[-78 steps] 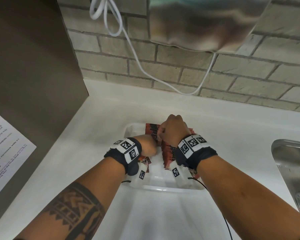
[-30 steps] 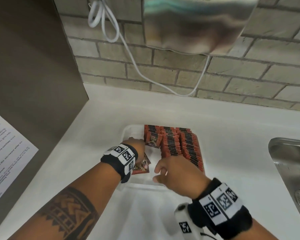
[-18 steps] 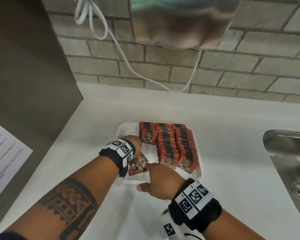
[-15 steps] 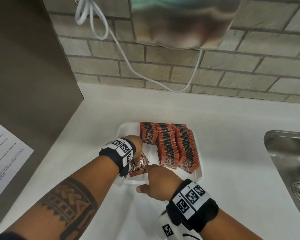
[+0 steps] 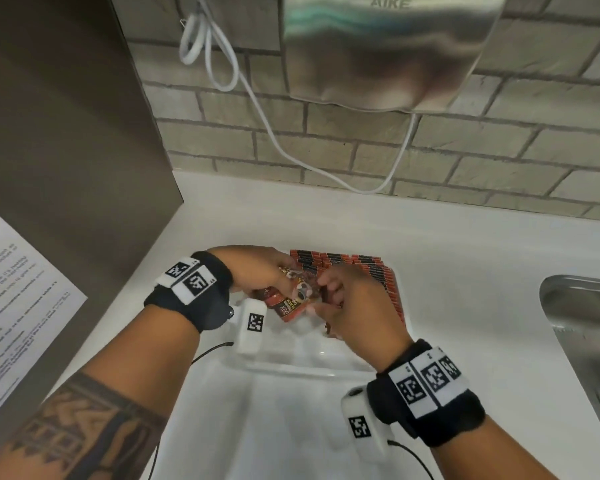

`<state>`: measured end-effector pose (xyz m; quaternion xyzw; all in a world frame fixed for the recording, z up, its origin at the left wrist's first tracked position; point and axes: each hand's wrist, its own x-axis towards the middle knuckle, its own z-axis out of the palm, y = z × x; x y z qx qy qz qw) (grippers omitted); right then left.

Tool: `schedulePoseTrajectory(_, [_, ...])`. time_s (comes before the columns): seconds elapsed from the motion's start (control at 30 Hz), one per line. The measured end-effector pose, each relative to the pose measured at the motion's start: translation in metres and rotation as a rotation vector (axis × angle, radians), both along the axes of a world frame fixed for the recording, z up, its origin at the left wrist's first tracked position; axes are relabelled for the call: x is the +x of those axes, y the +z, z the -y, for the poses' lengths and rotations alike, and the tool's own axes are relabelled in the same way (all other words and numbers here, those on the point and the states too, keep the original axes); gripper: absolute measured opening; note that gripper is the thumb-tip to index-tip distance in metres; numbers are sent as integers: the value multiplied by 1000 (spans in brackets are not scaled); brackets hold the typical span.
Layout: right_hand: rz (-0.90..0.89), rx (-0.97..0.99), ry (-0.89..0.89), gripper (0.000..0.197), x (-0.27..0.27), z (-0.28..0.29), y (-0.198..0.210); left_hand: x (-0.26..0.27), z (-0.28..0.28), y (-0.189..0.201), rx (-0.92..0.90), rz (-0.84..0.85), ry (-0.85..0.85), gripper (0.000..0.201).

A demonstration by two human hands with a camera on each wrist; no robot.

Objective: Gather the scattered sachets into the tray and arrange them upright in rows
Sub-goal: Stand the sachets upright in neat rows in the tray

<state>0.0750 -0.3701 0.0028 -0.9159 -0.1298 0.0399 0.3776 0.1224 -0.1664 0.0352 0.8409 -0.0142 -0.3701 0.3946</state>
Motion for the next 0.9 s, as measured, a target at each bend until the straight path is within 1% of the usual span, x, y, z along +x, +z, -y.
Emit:
schedulePoseTrajectory(0.07, [58, 18, 0, 47, 7, -3, 4, -6, 1, -2, -193, -55, 85, 36])
schedulePoseTrajectory(0.1, [67, 24, 18, 51, 9, -5, 6, -9, 3, -4, -266, -66, 105, 39])
schedulePoseTrajectory(0.13, [77, 23, 38, 52, 12, -6, 7, -11, 5, -7, -329, -67, 115, 40])
schedulePoseTrajectory(0.2, [104, 9, 59, 49, 15, -6, 8, -15, 9, -11, -425, -46, 128, 32])
schedulePoseTrajectory(0.27, [111, 16, 46, 46, 17, 0, 6, -19, 13, -13, -510, -41, 179, 26])
schedulePoseTrajectory(0.33, [86, 45, 17, 43, 19, 7, 4, -23, 16, -16, -603, -50, 282, 34])
schedulePoseTrajectory(0.37, [69, 80, 1, 42, 19, 10, 3, -25, 19, -18, -637, -37, 329, 34])
schedulePoseTrajectory(0.43, [32, 134, -22, 42, 20, 16, 0, -30, 25, -22, -688, 13, 395, 24])
schedulePoseTrajectory(0.5, [-16, 159, -25, 40, 19, 22, 0, -35, 32, -26, -727, 58, 442, 20])
schedulePoseTrajectory(0.57, [-104, 249, -15, 32, 19, 28, -1, -39, 37, -29, -740, 104, 488, 24])
schedulePoseTrajectory(0.63, [-195, 337, -12, 19, 19, 37, -2, -41, 38, -32, -747, 142, 562, 30])
schedulePoseTrajectory(0.67, [-236, 381, -30, 12, 17, 42, -1, -43, 39, -33, -757, 154, 608, 31])
schedulePoseTrajectory(0.73, [-332, 531, -101, 4, 15, 47, 0, -48, 40, -33, -766, 160, 668, 30])
schedulePoseTrajectory(0.8, [-411, 685, -161, 2, 13, 47, 0, -53, 43, -32, -755, 167, 663, 28])
schedulePoseTrajectory(0.83, [-431, 722, -176, 3, 12, 44, 1, -56, 45, -32, -753, 175, 649, 27])
schedulePoseTrajectory(0.9, [-458, 755, -159, 11, 9, 37, -1, -58, 49, -33, -738, 214, 618, 28])
